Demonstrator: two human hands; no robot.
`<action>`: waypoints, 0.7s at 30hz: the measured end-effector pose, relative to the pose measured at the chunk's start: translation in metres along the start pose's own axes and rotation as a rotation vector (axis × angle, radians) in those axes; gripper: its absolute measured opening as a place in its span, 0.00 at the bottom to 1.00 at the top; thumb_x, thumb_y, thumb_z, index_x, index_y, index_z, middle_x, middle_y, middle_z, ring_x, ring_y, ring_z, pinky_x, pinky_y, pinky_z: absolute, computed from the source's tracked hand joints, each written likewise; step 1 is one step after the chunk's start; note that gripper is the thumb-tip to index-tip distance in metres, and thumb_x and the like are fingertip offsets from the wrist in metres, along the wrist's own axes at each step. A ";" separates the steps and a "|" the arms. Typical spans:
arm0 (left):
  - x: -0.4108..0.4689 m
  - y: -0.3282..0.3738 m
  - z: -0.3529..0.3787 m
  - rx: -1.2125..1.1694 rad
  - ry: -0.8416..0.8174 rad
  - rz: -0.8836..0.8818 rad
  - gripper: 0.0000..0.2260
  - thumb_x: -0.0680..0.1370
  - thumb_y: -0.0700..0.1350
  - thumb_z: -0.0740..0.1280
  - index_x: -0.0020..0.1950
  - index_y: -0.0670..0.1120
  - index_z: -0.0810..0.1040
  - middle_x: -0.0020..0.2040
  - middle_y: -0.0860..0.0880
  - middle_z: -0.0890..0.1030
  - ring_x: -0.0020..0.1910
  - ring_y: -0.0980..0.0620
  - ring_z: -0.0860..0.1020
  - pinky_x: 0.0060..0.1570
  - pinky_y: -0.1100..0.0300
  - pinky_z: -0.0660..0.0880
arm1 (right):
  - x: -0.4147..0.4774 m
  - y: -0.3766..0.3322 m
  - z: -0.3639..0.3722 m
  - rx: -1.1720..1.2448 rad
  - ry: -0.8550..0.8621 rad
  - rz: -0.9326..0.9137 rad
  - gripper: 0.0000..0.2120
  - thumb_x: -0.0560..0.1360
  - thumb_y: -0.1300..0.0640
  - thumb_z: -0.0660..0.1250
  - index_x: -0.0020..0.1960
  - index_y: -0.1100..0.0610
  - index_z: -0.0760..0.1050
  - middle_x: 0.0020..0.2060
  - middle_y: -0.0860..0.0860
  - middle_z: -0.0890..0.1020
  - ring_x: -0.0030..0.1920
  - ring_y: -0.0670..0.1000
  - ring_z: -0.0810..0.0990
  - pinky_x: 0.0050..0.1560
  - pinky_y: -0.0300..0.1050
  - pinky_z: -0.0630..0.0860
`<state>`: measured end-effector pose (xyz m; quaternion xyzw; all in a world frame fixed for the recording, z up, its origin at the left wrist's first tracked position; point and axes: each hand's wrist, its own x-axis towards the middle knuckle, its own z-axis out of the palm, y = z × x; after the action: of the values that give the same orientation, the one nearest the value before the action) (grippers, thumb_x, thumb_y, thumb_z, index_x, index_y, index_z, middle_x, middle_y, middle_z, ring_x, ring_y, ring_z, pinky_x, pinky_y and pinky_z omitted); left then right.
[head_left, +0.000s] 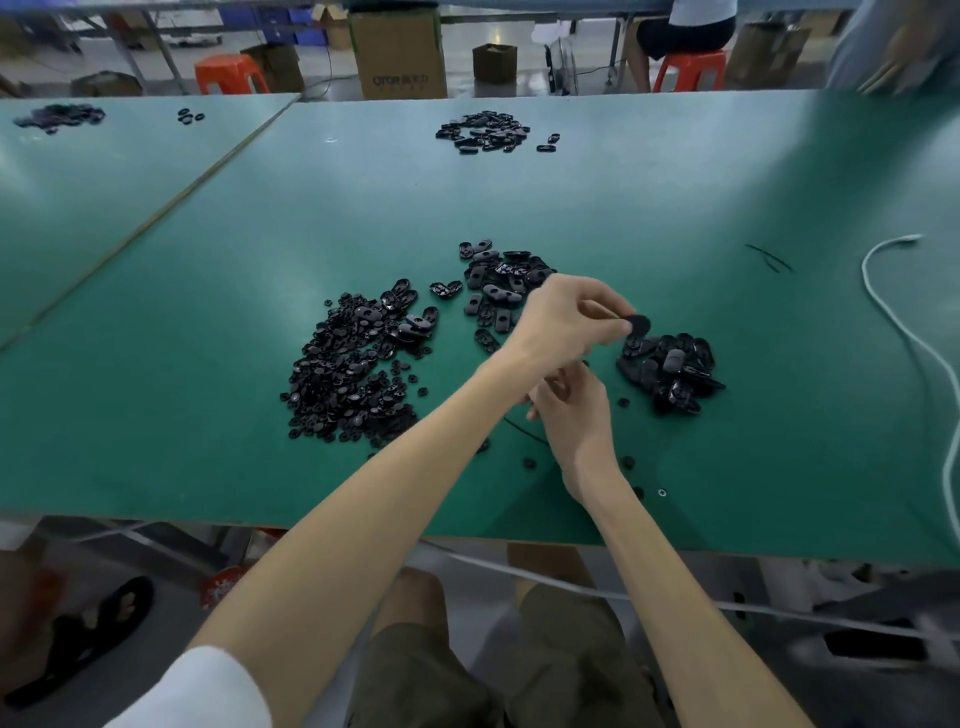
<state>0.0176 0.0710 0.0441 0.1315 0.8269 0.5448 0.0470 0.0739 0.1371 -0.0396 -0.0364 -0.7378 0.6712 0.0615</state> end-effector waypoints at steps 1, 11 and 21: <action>0.004 0.002 0.009 0.009 -0.013 -0.005 0.05 0.76 0.38 0.76 0.51 0.44 0.87 0.40 0.49 0.87 0.39 0.51 0.84 0.41 0.57 0.83 | 0.000 0.000 0.000 -0.010 -0.002 0.016 0.07 0.80 0.65 0.61 0.47 0.56 0.75 0.28 0.41 0.80 0.28 0.40 0.74 0.30 0.31 0.68; 0.014 -0.009 0.030 0.153 0.046 0.023 0.10 0.80 0.37 0.69 0.58 0.45 0.85 0.52 0.48 0.87 0.47 0.56 0.82 0.48 0.67 0.77 | -0.003 -0.002 -0.001 0.117 -0.009 0.062 0.08 0.78 0.71 0.63 0.43 0.65 0.77 0.31 0.48 0.78 0.34 0.47 0.72 0.38 0.45 0.69; -0.007 -0.070 -0.051 0.549 0.260 -0.158 0.08 0.80 0.40 0.71 0.59 0.43 0.83 0.59 0.44 0.81 0.60 0.45 0.77 0.64 0.51 0.74 | -0.003 0.002 0.000 0.118 0.021 -0.027 0.07 0.81 0.65 0.68 0.55 0.55 0.80 0.44 0.51 0.85 0.40 0.45 0.85 0.39 0.38 0.79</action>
<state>0.0017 -0.0022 -0.0002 0.0039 0.9498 0.3081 -0.0540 0.0773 0.1364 -0.0416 -0.0301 -0.6965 0.7124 0.0804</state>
